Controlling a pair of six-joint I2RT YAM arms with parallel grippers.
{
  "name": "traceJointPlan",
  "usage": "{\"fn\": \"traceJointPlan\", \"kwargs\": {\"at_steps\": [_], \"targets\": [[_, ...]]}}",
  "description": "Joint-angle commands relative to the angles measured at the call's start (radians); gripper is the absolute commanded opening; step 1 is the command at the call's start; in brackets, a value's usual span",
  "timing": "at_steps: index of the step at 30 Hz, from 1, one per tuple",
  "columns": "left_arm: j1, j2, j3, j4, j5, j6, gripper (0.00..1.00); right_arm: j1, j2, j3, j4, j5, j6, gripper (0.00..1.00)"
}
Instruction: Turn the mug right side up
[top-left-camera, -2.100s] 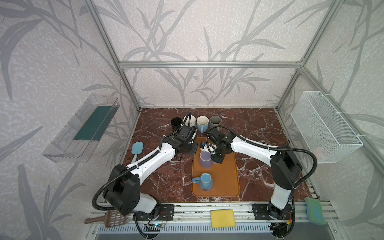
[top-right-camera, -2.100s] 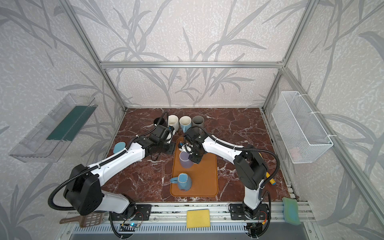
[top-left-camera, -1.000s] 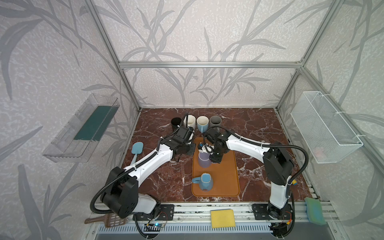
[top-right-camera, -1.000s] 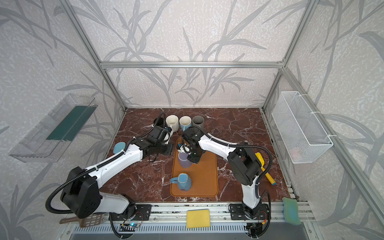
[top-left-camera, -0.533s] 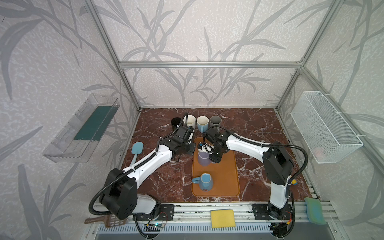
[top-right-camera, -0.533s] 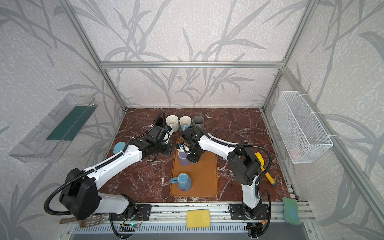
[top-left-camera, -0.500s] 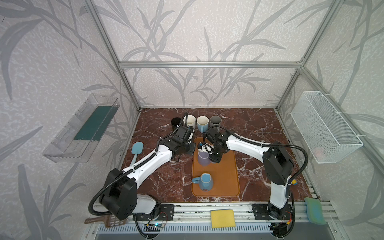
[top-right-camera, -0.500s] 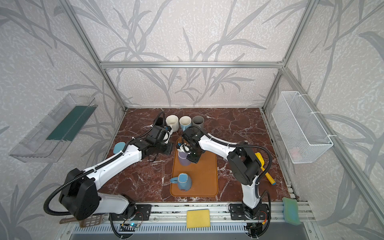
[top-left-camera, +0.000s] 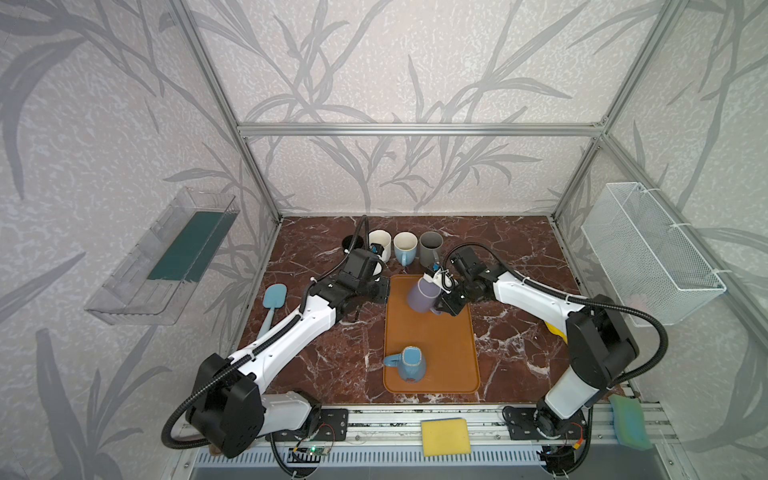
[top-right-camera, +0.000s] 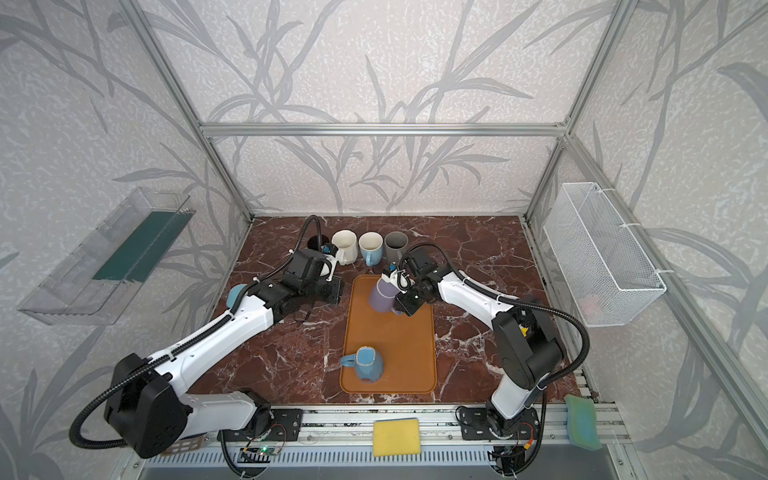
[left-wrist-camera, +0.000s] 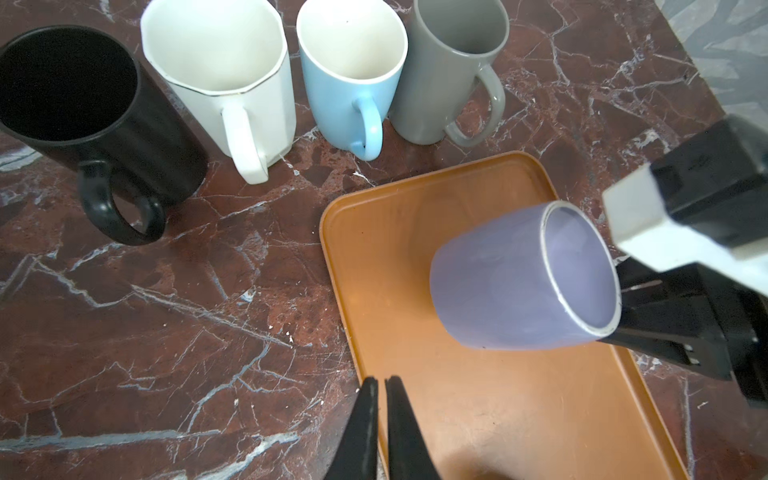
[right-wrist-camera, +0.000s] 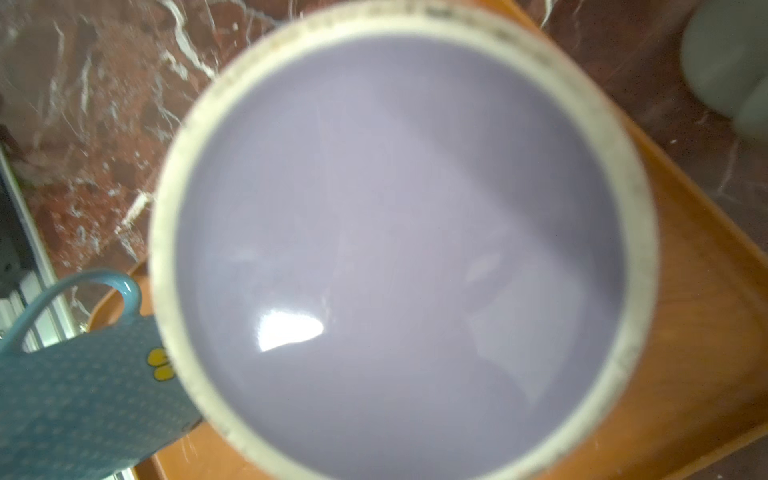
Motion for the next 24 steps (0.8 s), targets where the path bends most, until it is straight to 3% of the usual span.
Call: {"fn": "traceJointPlan", "kwargs": {"at_steps": [1,10,16,24], "targets": [[0.006,-0.030,-0.032,0.086,0.052,-0.049,0.13,-0.035,-0.070,-0.032,0.221,-0.144,0.113,0.00],[0.005,-0.068,-0.063,0.176,0.122,-0.090,0.21,-0.112,-0.132,-0.066,0.493,-0.343,0.358,0.00],[0.011,-0.081,-0.071,0.251,0.219,-0.152,0.28,-0.125,-0.146,-0.069,0.662,-0.366,0.506,0.00],[0.015,-0.056,-0.071,0.392,0.374,-0.218,0.28,-0.127,-0.145,-0.074,0.867,-0.437,0.661,0.00]]}}
